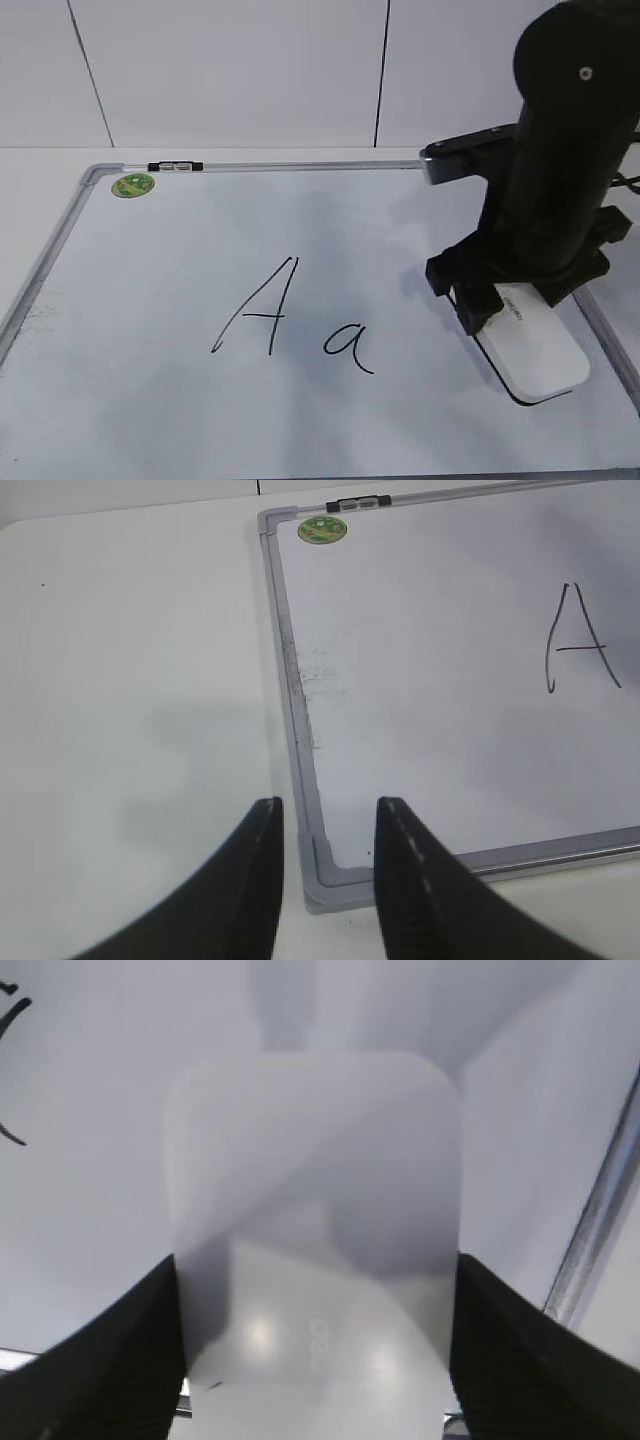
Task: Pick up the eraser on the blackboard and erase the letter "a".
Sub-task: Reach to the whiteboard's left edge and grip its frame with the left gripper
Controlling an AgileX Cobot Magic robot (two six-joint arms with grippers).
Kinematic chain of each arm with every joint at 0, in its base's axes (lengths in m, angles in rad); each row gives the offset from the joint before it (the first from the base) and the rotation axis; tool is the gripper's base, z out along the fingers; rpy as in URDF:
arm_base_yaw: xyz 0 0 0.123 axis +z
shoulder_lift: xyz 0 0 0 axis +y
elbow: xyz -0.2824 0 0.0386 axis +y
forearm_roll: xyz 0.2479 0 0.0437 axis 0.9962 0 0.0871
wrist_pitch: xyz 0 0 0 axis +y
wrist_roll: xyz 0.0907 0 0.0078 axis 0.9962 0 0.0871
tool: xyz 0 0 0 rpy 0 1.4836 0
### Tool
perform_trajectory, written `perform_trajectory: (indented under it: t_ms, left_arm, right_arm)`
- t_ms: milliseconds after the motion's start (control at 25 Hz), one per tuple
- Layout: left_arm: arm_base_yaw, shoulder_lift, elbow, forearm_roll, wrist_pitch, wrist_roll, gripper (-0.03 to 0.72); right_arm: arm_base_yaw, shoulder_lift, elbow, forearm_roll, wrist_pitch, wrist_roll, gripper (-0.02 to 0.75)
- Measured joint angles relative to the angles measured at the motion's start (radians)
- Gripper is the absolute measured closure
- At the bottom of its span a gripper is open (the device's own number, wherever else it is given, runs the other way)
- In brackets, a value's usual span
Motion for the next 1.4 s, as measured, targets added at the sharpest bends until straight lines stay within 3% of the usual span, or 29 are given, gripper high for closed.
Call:
perform_trajectory:
  t_ms: [760,1080,1400]
  left_arm:
    - [0.000,0.023,0.000,-0.012,0.000,0.000,0.453]
    - [-0.014,0.330,-0.018,-0.007,-0.078,0.000,0.453]
    - [-0.019,0.636,-0.165,-0.007,-0.294,0.000,0.453]
  right_arm:
    - [0.030,0.005,-0.002,-0.010,0.011,-0.004,0.187]
    - [0.030,0.005,-0.002,-0.006,0.011,-0.006,0.187]
    - [0.030,0.005,-0.002,-0.004,0.013,-0.006,0.187]
